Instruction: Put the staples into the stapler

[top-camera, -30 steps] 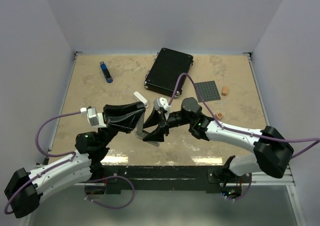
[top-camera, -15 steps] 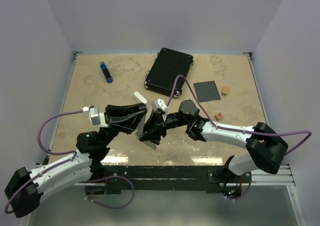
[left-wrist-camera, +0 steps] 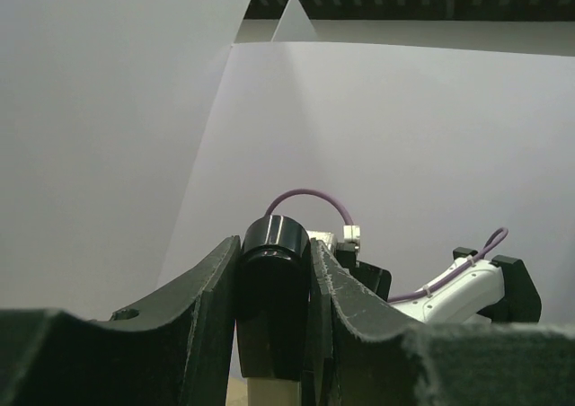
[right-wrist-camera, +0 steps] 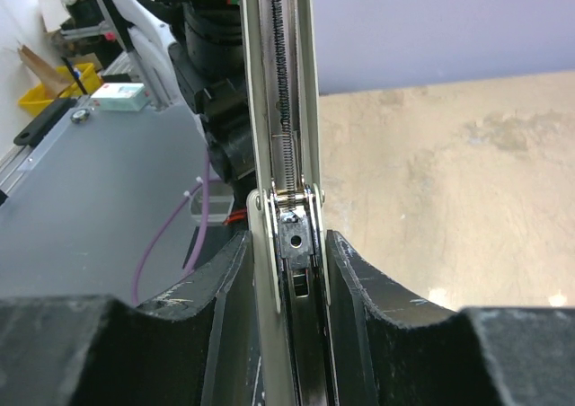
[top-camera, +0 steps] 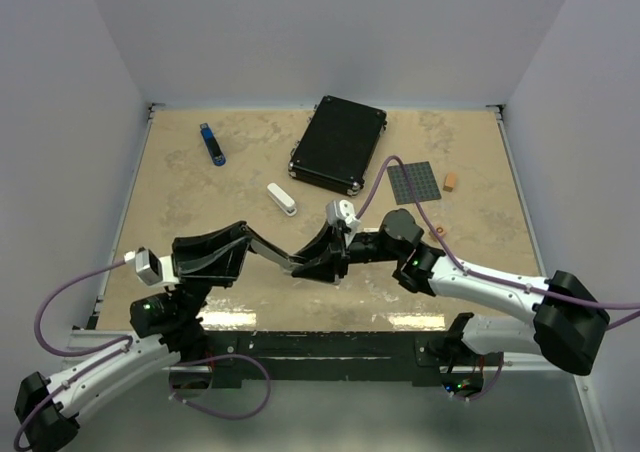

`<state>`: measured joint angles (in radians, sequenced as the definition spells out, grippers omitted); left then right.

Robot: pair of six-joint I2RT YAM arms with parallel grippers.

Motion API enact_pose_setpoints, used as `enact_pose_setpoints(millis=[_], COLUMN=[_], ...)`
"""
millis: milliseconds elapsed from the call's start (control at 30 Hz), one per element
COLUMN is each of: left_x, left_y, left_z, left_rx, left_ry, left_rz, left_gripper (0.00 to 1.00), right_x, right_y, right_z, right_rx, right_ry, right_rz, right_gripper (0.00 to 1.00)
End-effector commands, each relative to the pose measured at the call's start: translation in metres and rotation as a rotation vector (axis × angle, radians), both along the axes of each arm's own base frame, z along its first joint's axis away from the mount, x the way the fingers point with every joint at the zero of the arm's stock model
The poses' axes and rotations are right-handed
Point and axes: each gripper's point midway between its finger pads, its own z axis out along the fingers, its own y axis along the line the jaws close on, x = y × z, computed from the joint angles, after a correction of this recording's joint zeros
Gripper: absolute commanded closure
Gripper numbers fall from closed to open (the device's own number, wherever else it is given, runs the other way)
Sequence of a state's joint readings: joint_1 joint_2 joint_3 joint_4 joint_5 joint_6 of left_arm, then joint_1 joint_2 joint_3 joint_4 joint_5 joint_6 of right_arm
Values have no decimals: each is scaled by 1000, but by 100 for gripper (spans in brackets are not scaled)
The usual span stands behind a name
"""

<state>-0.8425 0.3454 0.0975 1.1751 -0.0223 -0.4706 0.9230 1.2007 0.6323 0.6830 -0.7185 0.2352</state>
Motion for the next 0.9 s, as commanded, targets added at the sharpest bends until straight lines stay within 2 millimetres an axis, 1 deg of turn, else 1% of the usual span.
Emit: enact_pose_setpoints(millis=[0, 67, 100, 133, 167, 200, 233, 267, 300, 367, 400, 467, 500, 533, 567, 600, 633, 667, 700, 733, 767, 800, 833, 867], left_x=[14, 19, 24, 25, 30, 33, 37, 43, 48, 54, 59, 67, 70, 77, 79, 80, 85, 87, 86, 88, 87, 84, 83, 83], left_y=[10, 7, 9, 10, 9, 9, 14, 13, 17, 20, 27, 30, 42, 44, 48, 62, 65, 72, 89, 94, 100, 113, 118, 122], left_z=[-17, -28, -32, -33, -40, -43, -43, -52, -57, -65, -68, -78, -74, -86, -87, -77, -89, -90, -77, -86, -83, -70, -72, -68], left_rx=[-14, 13, 12, 11, 32, 41, 31, 56, 51, 69, 53, 75, 31, 70, 76, 38, 88, 92, 48, 101, 110, 91, 133, 148], left_ry=[49, 81, 104, 115, 138, 153, 171, 208, 238, 278, 307, 369, 408, 463, 489, 520, 576, 610, 646, 688, 703, 718, 735, 734], left_rz=[82, 90, 107, 117, 131, 148, 173, 192, 219, 250, 284, 321, 359, 394, 419, 467, 508, 542, 595, 641, 670, 717, 750, 774], left_gripper=[84, 72, 59, 52, 47, 37, 32, 28, 21, 17, 12, 9, 6, 5, 4, 4, 4, 4, 3, 3, 3, 2, 2, 2], right_x=[35, 39, 41, 43, 45, 47, 48, 50, 51, 54, 57, 63, 66, 68, 70, 73, 75, 76, 74, 79, 79, 75, 75, 79], right_y=[-5, -5, -5, -5, -5, -6, -6, -5, -7, -7, -9, -11, -13, -13, -13, -14, -13, -11, -9, -8, -6, 0, 4, 5], right_z=[-4, -8, -16, -19, -23, -30, -34, -36, -43, -47, -55, -60, -65, -67, -71, -77, -79, -85, -89, -91, -93, -101, -103, -106], right_rx=[-26, -43, -71, -84, -97, -123, -140, -152, -178, -203, -239, -263, -283, -293, -308, -338, -349, -369, -387, -398, -405, -423, -427, -430], right_ry=[-15, -14, -11, -13, -12, -13, -15, -15, -19, -23, -27, -32, -33, -35, -32, -34, -38, -35, -36, -40, -46, -49, -53, -59], right_rz=[-187, -204, -210, -216, -229, -235, -237, -242, -250, -263, -282, -312, -335, -348, -355, -382, -393, -401, -407, -446, -459, -453, -460, -484], right_gripper=[100, 100, 100, 100, 100, 100, 100, 100, 100, 100, 100, 100, 100, 100, 100, 100, 100, 100, 100, 100, 100, 100, 100, 100])
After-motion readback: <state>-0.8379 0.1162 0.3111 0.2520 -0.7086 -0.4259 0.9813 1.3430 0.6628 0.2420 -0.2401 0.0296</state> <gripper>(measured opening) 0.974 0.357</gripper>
